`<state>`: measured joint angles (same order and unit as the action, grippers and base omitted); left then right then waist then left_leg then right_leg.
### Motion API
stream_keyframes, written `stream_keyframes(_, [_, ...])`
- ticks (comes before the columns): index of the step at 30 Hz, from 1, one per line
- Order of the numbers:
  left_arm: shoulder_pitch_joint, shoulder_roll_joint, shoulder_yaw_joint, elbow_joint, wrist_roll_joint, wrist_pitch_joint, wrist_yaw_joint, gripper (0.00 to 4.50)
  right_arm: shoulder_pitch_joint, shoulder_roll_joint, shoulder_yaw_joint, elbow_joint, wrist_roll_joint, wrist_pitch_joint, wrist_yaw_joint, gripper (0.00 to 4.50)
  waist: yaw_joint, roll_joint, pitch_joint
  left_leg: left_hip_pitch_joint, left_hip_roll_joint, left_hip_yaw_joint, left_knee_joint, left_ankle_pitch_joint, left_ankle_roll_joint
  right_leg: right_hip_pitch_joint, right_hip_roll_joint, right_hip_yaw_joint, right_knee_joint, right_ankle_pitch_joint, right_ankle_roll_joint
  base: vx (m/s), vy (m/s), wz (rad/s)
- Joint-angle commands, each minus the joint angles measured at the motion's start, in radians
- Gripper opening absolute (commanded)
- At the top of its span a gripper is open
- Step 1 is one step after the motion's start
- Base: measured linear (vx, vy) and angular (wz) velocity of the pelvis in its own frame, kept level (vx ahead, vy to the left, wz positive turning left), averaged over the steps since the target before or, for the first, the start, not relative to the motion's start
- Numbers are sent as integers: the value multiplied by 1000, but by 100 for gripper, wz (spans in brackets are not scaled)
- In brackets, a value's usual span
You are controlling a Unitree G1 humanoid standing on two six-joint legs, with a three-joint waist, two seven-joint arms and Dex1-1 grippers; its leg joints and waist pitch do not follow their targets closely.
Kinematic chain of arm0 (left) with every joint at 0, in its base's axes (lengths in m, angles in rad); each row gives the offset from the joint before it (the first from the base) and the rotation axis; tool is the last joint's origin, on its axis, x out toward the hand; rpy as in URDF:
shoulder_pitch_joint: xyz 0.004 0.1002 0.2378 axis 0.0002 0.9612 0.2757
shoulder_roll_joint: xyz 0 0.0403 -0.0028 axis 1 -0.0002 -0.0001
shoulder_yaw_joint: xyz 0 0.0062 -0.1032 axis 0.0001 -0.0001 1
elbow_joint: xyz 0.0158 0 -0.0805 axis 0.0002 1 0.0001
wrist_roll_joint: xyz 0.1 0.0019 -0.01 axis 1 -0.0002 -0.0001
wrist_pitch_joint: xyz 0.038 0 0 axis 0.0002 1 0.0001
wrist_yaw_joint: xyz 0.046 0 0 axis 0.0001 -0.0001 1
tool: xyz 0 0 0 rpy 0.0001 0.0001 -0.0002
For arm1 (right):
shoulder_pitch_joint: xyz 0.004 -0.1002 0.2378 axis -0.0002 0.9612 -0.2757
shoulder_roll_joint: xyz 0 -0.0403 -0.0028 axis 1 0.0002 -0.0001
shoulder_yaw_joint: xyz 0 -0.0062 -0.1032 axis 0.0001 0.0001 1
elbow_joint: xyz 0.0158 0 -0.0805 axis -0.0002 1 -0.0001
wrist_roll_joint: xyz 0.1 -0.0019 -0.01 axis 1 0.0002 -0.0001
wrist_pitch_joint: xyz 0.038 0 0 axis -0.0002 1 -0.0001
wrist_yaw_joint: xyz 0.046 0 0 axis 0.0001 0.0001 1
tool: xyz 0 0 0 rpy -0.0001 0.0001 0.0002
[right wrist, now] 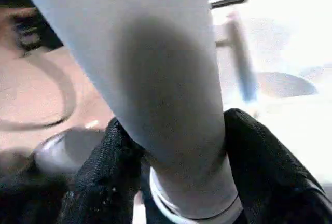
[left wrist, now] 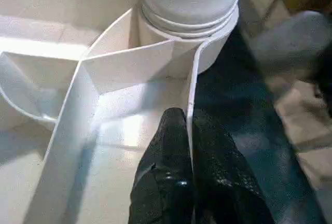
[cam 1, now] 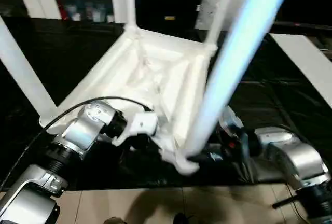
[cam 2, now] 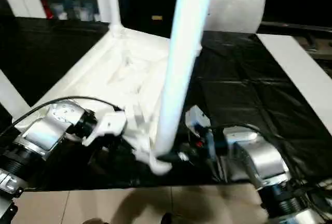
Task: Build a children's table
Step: Rotate leg to tighten
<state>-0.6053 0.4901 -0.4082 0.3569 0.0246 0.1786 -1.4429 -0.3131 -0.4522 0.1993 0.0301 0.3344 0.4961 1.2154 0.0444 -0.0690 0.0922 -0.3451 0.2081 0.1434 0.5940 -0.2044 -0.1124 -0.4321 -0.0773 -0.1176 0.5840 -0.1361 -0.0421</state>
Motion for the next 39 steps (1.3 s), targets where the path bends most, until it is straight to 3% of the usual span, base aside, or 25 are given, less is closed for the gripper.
stream_keyframes(1, [7,-103,-12,-52,-22,91,112,0,-5,109,5,1,-26,81,-205,211,-7,0,-57,-12,1,15,-66,-167,36,74,-55,41,-105,-606,-21,-58,2,-5])
stream_keyframes(7, [-6,-197,26,-53,-12,220,263,0,-19,266,-52,21,-84,135,-479,207,-85,38,-42,2,29,-22,-72,-414,32,102,-53,-66,-177,-692,78,-56,30,-13])
stream_keyframes(9, [-28,-289,67,-40,1,320,409,0,-43,397,-100,59,-131,154,-720,207,-81,65,-32,-45,125,-70,-163,-638,18,150,-60,2,52,-262,-34,-54,6,-16])
stream_keyframes(10, [-33,-308,76,-36,4,336,440,0,-52,420,-108,73,-145,149,-768,207,-85,48,-23,-33,124,-62,-189,-700,24,131,-52,21,68,-200,-29,-50,-50,-5])
stream_keyframes(11, [-41,-336,92,-31,7,354,482,0,-64,450,-118,93,-162,121,-822,207,-87,-11,-25,54,-1,-16,-71,-593,-4,47,-53,24,-113,-741,61,0,0,0])
stream_keyframes(12, [-46,-355,103,-28,9,365,510,0,-72,469,-124,106,-173,99,-855,207,-78,0,-9,123,-58,8,29,-452,-16,-30,-82,-20,-205,-1013,84,0,0,0])
stream_keyframes(14, [-55,-380,118,-22,12,375,548,0,-87,492,-129,126,-186,67,-890,207,-116,-4,-36,45,-54,12,59,-288,39,62,-99,-104,-232,-1079,188,29,27,-41])
stream_keyframes(15, [-60,-387,122,-19,14,376,564,0,-97,504,-136,135,-183,45,-901,207,-126,42,-57,-68,24,-49,-20,-295,30,188,-112,-89,-121,-724,188,65,65,-57])
stream_keyframes(16, [-63,-392,126,-18,15,377,577,0,-103,513,-142,141,-182,29,-909,257,-95,67,-60,-68,77,-83,-63,-348,43,203,-108,-28,-3,-474,117,100,84,-33])
stream_keyframes(17, [-65,-393,128,-17,16,377,585,0,-110,520,-146,147,-180,13,-914,270,-106,41,-22,-13,69,-74,-105,-569,40,110,-88,21,-19,-296,-11,0,0,0])
stream_keyframes(18, [-67,-390,129,-18,23,377,593,0,-114,528,-155,148,-175,6,-918,270,-96,18,-17,33,4,-39,-62,-551,20,61,-71,-12,-122,-612,42,0,0,0])
stream_keyframes(19, [-65,-381,129,-21,29,376,594,0,-115,528,-161,145,-173,-3,-916,280,-112,3,10,150,-93,23,104,-396,15,-79,-54,-114,-278,-1074,149,0,0,0])
stream_keyframes(20, [-62,-376,131,-28,34,381,595,0,-112,530,-165,137,-181,-1,-916,292,-148,3,-14,103,-86,21,104,-377,35,-21,-41,-169,-267,-1074,209,107,81,-36])
stream_keyframes(21, [-55,-369,135,-38,37,386,593,0,-105,526,-168,126,-186,-7,-906,305,-164,57,-48,-34,12,-36,13,-393,48,165,-76,-172,-167,-763,258,107,81,-36])
stream_keyframes(22, [-50,-363,137,-46,39,390,591,0,-98,523,-171,117,-189,-15,-897,314,-103,84,-25,-84,91,-101,-109,-607,55,187,-84,-10,73,-226,51,205,176,-37])
stream_keyframes(24, [-41,-350,140,-59,41,395,592,0,-85,506,-166,101,-188,-27,-894,320,-92,39,-6,10,70,-65,-126,-712,47,113,-63,45,28,-441,45,136,53,5])
stream_keyframes(25, [-39,-349,141,-61,42,397,592,0,-83,503,-165,100,-188,-31,-893,326,-90,-24,24,175,-101,34,132,-414,9,-125,-6,-67,-290,-1164,214,146,-47,32])
stream_keyframes(26, [-30,-335,143,-76,43,395,585,0,-69,480,-160,87,-184,-47,-875,344,-120,-10,-1,159,-124,45,140,-346,48,-96,-19,-61,-259,-1222,228,236,49,-14])
stream_keyframes(27, [-23,-322,141,-82,41,391,579,0,-58,463,-160,77,-183,-56,-855,355,-140,10,-34,17,-53,6,69,-302,88,99,-72,-108,-219,-1025,296,236,49,-14])
stream_keyframes(28, [-17,-309,139,-85,39,380,567,0,-47,447,-164,66,-178,-66,-835,361,-105,78,-37,-53,72,-74,-32,-375,90,205,-107,-39,24,-529,174,191,147,-52])
stream_keyframes(30, [-8,-285,134,-84,35,358,543,0,-29,416,-170,42,-164,-70,-783,374,-130,69,-31,18,60,-87,-74,-407,95,109,-97,23,-1,-99,-7,101,102,-18])
stream_keyframes(32, [9,-237,120,-82,31,298,476,0,-1,346,-174,10,-142,-78,-679,399,-89,-2,-29,25,-62,-15,-27,-197,69,79,-88,35,-128,-807,93,104,41,19])
stream_keyframes(33, [13,-223,116,-83,30,293,458,0,5,323,-175,5,-135,-81,-648,405,-77,5,-48,-7,-50,-25,-41,-110,95,118,-91,55,-101,-715,73,121,43,16])
stream_keyframes(37, [23,-156,96,-68,24,219,358,0,20,206,-175,-5,-107,-102,-490,440,-83,18,-82,21,-27,-40,-21,493,303,74,-52,67,14,224,-273,98,6,8])
stream_keyframes(39, [27,-115,79,-62,16,185,296,0,19,137,-174,1,-77,-114,-394,440,-77,3,-80,20,-31,-28,-19,461,384,73,-56,74,12,227,-333,69,5,2])
